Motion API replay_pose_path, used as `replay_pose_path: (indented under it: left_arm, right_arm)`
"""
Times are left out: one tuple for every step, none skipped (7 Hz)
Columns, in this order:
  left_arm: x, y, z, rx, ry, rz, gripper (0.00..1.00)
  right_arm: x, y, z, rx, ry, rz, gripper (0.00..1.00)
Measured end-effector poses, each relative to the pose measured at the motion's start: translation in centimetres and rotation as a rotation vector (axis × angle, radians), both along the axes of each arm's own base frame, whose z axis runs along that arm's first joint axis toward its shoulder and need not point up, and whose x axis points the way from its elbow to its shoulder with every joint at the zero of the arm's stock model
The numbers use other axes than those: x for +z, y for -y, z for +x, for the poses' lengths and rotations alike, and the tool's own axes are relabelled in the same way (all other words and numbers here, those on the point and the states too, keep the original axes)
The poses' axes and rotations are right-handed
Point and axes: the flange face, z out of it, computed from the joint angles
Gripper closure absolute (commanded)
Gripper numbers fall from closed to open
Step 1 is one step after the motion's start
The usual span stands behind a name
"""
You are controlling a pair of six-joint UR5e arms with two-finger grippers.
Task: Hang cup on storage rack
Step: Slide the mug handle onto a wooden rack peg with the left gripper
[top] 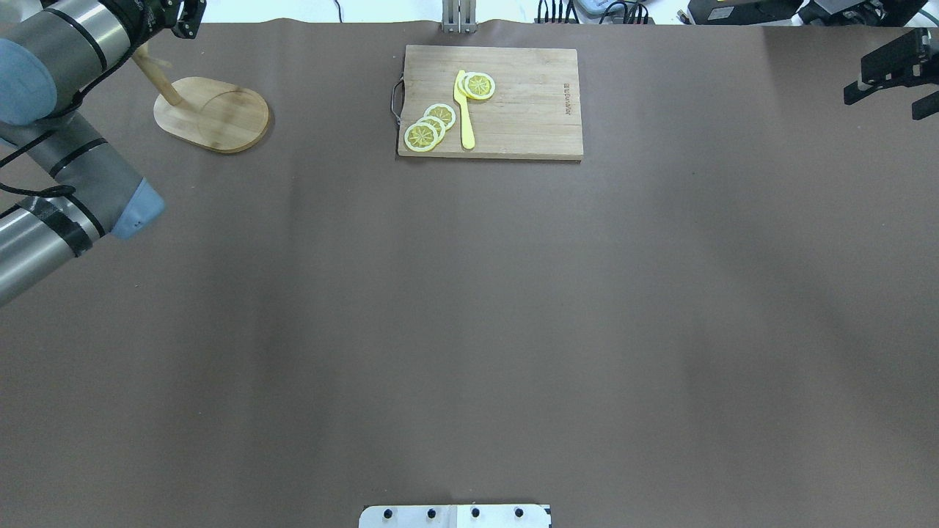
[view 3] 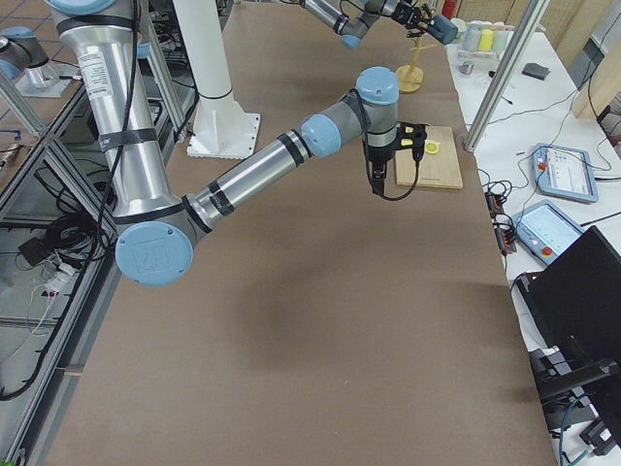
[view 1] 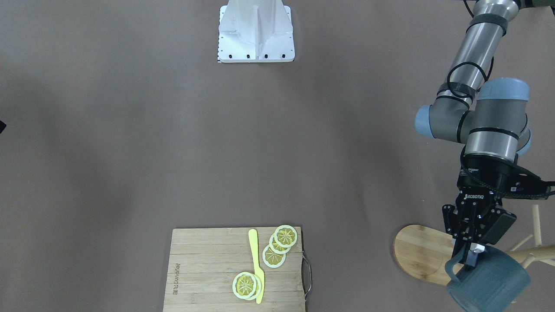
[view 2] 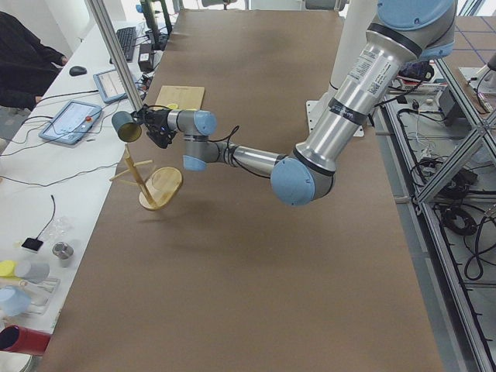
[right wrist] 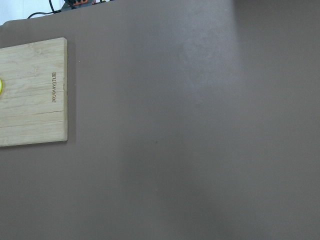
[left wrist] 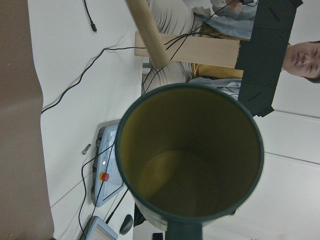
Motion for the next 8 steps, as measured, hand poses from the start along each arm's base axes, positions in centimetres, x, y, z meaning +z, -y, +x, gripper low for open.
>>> replay_pose_path:
  left_arm:
    - [0.3,-0.2,-0.2,0.003,-0.014,0.003,1.00]
    - [0.6,-0.4,-0.2,0.006,-0.021,0.007,1.00]
    - [0.7,-0.5,-0.1,0.009,-0.025,0.009,1.00]
    - [0.8,-0.5,-0.1,0.011,-0.027,0.009,1.00]
    - [1.1,-0.5,-0.1,0.011,-0.027,0.010,1.00]
    - [1.5,-0.4,-0.2,0.009,-0.027,0.009,1.00]
    - [1.9,-0.3,-0.3,0.006,-0.024,0.006,1.00]
    - [2.2,-0.2,-0.4,0.003,-0.021,0.001,1.00]
  right_arm:
    - [0.1,0.0,-0.1,-0.001,-0.001,-0.001,0.00]
    - [0.1,0.0,-0.1,-0.001,-0.003,-0.001,0.00]
    - [0.2,-0.1,-0.1,-0.001,-0.004,-0.002,0.00]
    - [0.3,-0.1,-0.1,0.000,-0.005,-0.002,0.00]
    - [0.3,-0.1,-0.1,0.000,-0.005,-0.003,0.00]
    - [0.3,-0.1,-0.1,0.000,-0.006,-0.003,0.00]
    - [0.4,-0.2,-0.1,0.000,-0.006,-0.003,0.00]
    - [0.3,-0.3,0.0,0.001,-0.006,-0.002,0.00]
